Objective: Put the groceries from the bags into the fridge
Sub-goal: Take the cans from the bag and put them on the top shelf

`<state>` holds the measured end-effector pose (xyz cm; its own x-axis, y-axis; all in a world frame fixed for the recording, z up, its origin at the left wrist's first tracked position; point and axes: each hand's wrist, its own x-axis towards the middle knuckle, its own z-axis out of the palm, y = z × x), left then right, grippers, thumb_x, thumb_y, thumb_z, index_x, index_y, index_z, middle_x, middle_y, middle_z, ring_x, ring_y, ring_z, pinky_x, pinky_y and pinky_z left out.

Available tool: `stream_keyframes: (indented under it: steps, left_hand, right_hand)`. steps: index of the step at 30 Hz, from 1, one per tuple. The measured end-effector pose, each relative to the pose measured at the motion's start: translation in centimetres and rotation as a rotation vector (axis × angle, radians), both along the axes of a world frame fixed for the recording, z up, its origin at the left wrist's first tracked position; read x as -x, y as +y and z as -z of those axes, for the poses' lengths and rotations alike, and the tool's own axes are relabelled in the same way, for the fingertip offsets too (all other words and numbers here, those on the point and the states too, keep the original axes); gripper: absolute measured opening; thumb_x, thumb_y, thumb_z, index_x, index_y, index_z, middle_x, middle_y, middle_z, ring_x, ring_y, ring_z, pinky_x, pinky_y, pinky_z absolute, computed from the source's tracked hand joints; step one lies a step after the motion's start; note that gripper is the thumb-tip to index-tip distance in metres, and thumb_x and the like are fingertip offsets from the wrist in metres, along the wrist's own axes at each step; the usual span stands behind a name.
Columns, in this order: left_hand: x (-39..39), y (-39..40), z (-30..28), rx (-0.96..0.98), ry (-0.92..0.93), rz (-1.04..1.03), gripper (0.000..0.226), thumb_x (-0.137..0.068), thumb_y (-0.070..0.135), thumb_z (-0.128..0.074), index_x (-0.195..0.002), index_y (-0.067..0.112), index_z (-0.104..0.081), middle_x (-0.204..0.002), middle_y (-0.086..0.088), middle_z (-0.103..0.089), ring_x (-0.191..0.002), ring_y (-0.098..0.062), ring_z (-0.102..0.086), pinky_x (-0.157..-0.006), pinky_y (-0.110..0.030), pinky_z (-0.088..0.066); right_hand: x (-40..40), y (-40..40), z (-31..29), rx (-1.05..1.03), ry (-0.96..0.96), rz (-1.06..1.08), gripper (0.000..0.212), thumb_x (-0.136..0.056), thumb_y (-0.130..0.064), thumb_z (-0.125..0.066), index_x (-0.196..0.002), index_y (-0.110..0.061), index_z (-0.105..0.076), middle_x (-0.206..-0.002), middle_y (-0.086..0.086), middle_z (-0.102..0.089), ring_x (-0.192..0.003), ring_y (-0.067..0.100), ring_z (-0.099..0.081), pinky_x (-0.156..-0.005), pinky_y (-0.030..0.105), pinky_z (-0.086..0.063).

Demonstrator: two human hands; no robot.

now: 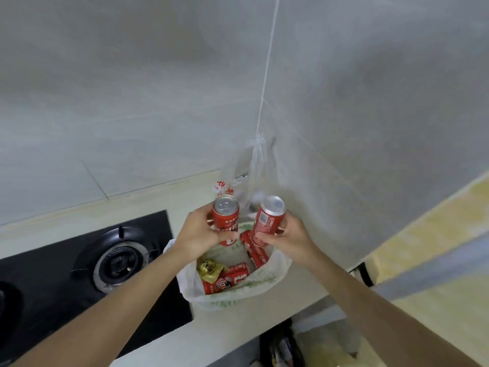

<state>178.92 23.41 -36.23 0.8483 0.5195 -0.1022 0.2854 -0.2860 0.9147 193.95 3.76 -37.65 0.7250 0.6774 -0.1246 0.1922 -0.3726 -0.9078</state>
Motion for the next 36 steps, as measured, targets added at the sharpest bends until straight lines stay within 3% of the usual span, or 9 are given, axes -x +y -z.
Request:
stream_keyframes:
  steps: [3,6,11,15,20,25,29,32,36]
  left_hand:
    - [-0.8,-1.6,-4.9,-0.028,-0.082,0.132,0.074,-0.054,0.027,-0.101,-0.121,0.029,-0.069,-0.107,0.018,-0.074,-0.100,0.000,-0.069,-0.095,-0.026,-0.055]
    - [-2.1,-4.8,-9.5,-0.060,-0.178,0.287,0.067,-0.055,0.026,-0.100,-0.109,0.039,-0.064,-0.101,0.022,-0.071,-0.094,0.003,-0.068,-0.087,-0.021,-0.055]
    - [-4.1,-13.6,-15.4,-0.065,-0.315,0.539,0.066,-0.055,0.024,-0.100,-0.107,0.043,-0.063,-0.098,0.022,-0.072,-0.084,0.009,-0.068,-0.080,-0.018,-0.054]
    - [-3.9,-24.0,-19.2,-0.033,-0.432,0.796,0.072,-0.058,0.018,-0.099,-0.113,0.045,-0.062,-0.101,0.022,-0.075,-0.090,0.003,-0.070,-0.075,-0.013,-0.053]
    - [-1.9,-39.8,-22.6,0.080,-0.504,1.106,0.075,-0.049,0.039,-0.098,-0.113,0.051,-0.061,-0.108,0.017,-0.075,-0.101,-0.006,-0.072,-0.083,-0.029,-0.060]
    - [3.3,-56.6,-23.9,0.174,-0.546,1.361,0.078,-0.057,0.013,-0.099,-0.121,0.039,-0.063,-0.106,0.011,-0.077,-0.099,-0.009,-0.074,-0.088,-0.037,-0.061]
    - [9.3,-69.0,-25.1,0.288,-0.554,1.529,0.077,-0.047,0.028,-0.103,-0.108,0.058,-0.065,-0.104,0.014,-0.077,-0.097,-0.009,-0.075,-0.086,-0.034,-0.059]
    - [13.9,-76.8,-26.3,0.334,-0.565,1.640,0.066,-0.057,0.022,-0.100,-0.106,0.048,-0.065,-0.101,0.014,-0.077,-0.094,-0.008,-0.074,-0.084,-0.036,-0.060]
    - [18.8,-86.2,-28.5,0.370,-0.566,1.788,0.064,-0.059,0.026,-0.099,-0.111,0.039,-0.066,-0.100,0.008,-0.078,-0.093,-0.005,-0.073,-0.083,-0.029,-0.057]
  right_hand:
    - [1.4,-4.3,-5.4,-0.009,-0.040,0.153,0.068,-0.067,-0.007,-0.094,-0.128,-0.019,-0.065,-0.115,-0.005,-0.076,-0.102,0.003,-0.072,-0.088,0.023,-0.058]
    - [3.9,-9.3,-9.9,-0.023,-0.088,0.306,0.065,-0.069,-0.005,-0.093,-0.125,-0.018,-0.065,-0.113,-0.006,-0.075,-0.097,0.000,-0.072,-0.081,0.018,-0.056]
    - [10.0,-19.6,-15.8,-0.077,-0.181,0.584,0.051,-0.072,-0.004,-0.091,-0.111,-0.023,-0.065,-0.106,-0.004,-0.075,-0.100,0.014,-0.074,-0.088,0.028,-0.060]
    - [15.6,-29.1,-19.8,-0.128,-0.269,0.802,0.054,-0.074,-0.005,-0.090,-0.121,-0.015,-0.065,-0.110,0.002,-0.076,-0.103,0.014,-0.073,-0.090,0.031,-0.061]
    - [23.5,-41.7,-23.7,-0.169,-0.397,1.083,0.066,-0.073,-0.013,-0.093,-0.129,-0.025,-0.058,-0.116,-0.005,-0.073,-0.109,0.011,-0.071,-0.091,0.028,-0.060]
    - [34.0,-54.6,-24.9,-0.144,-0.475,1.380,0.073,-0.072,-0.014,-0.093,-0.131,-0.030,-0.054,-0.124,0.001,-0.070,-0.110,0.016,-0.071,-0.095,0.043,-0.061]
    - [42.4,-62.5,-26.5,-0.127,-0.546,1.604,0.066,-0.076,-0.014,-0.092,-0.126,-0.036,-0.054,-0.124,-0.005,-0.070,-0.111,0.008,-0.070,-0.092,0.029,-0.060]
    - [48.0,-67.4,-28.2,-0.092,-0.603,1.759,0.063,-0.077,-0.017,-0.091,-0.122,-0.039,-0.054,-0.122,-0.010,-0.069,-0.109,-0.001,-0.066,-0.085,0.016,-0.055]
    - [54.4,-73.1,-29.7,-0.027,-0.670,1.949,0.062,-0.078,-0.019,-0.091,-0.126,-0.030,-0.055,-0.122,-0.010,-0.068,-0.110,0.002,-0.065,-0.088,0.017,-0.051]
